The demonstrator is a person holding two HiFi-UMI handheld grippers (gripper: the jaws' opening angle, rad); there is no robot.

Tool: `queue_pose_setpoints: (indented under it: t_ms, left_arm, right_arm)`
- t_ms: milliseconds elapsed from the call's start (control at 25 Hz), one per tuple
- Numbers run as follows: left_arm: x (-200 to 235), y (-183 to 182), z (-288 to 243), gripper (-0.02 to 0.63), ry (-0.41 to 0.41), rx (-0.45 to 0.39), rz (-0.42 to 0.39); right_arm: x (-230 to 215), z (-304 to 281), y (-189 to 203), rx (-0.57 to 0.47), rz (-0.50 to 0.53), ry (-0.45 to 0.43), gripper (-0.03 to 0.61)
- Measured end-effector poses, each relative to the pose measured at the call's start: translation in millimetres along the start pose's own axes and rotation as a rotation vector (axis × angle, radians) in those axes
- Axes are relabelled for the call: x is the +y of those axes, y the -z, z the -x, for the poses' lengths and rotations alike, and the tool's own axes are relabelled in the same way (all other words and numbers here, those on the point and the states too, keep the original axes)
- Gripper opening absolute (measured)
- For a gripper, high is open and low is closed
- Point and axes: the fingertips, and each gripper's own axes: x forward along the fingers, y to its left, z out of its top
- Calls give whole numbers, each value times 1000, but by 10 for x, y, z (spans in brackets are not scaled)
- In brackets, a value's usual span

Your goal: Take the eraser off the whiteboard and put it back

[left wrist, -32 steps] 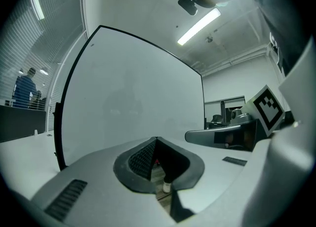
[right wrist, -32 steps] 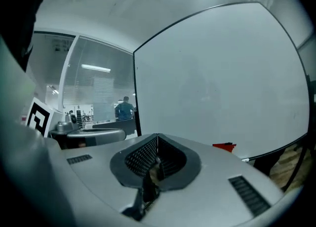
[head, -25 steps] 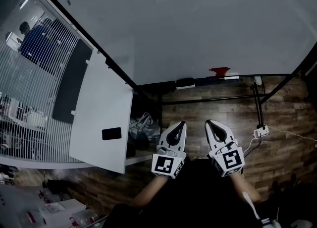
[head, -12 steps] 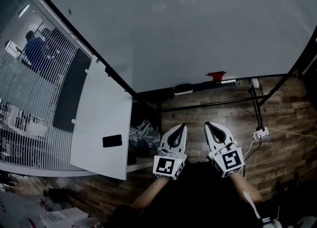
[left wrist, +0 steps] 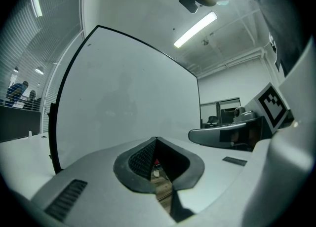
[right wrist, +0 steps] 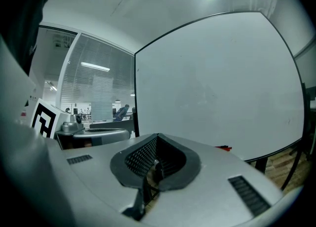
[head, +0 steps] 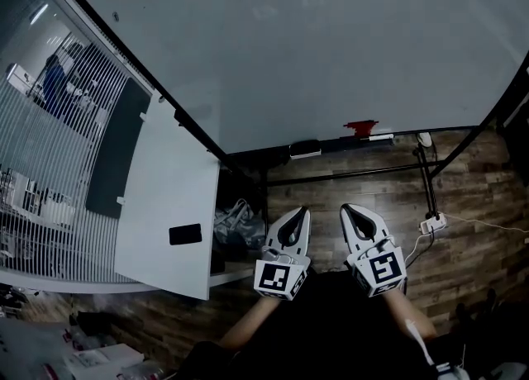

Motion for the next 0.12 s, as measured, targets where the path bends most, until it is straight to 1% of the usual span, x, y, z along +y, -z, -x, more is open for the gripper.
queue_pose_setpoints:
  t_ms: [120]
  left_arm:
    - [44, -25, -27, 6, 1, 7, 2]
  right_arm:
    - [20, -48, -4, -1, 2, -2, 15]
